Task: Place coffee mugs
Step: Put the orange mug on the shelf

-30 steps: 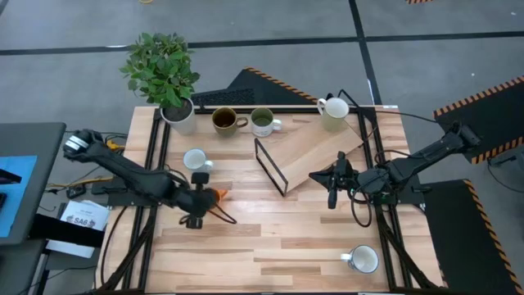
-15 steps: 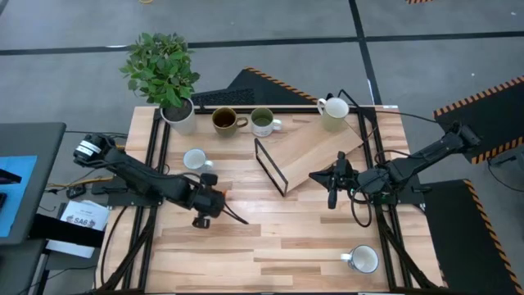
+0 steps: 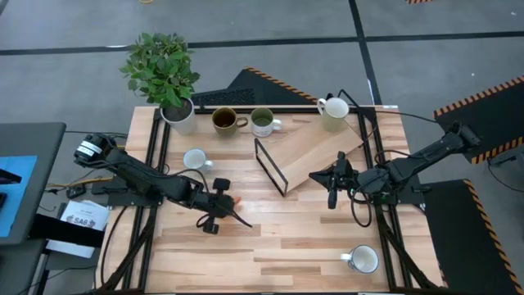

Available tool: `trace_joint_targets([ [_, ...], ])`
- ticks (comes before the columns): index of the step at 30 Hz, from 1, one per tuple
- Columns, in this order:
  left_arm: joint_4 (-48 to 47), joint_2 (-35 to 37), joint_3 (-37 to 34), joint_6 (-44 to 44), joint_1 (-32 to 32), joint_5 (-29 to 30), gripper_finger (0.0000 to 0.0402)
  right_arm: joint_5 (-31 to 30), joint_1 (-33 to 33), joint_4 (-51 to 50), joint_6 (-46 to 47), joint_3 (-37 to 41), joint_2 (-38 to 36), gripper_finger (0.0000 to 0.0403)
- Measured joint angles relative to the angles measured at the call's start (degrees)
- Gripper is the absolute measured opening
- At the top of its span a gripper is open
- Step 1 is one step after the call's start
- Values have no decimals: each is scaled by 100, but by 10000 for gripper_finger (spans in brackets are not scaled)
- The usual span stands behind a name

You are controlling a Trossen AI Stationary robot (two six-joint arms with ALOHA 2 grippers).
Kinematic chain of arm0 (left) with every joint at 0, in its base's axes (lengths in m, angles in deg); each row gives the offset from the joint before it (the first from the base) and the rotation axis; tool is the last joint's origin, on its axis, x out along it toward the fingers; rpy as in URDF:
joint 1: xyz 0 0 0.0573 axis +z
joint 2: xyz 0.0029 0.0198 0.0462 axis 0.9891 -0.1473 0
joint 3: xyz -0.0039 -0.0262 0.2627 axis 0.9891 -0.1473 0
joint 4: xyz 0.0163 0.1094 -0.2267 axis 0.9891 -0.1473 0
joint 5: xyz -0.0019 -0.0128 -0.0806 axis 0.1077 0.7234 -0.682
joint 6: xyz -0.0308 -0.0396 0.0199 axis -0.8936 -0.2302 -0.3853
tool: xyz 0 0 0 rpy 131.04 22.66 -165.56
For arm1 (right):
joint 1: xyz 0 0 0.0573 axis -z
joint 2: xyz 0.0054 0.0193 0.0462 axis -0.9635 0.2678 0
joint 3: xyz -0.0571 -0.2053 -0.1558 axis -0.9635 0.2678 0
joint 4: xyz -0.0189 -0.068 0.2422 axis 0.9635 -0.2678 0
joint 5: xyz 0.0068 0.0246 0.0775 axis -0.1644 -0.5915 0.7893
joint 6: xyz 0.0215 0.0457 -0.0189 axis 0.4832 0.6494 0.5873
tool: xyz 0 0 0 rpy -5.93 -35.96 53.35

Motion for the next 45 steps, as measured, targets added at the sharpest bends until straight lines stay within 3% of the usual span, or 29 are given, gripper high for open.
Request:
trace_joint_targets([
  [10,794,-9,0,400,105,34,0,0,0,2,0,0,0,43],
  [15,846,-437,98,368,144,35,0,0,2,8,0,0,0,43],
  [24,361,-1608,1358,946,118,138,0,0,0,-5,0,0,0,43],
  [39,490,-2882,2895,1862,296,-697,0,0,1,-14,-4,0,-1,43],
  [45,456,-3391,3654,2289,299,-733,0,0,0,-10,-4,0,0,43],
])
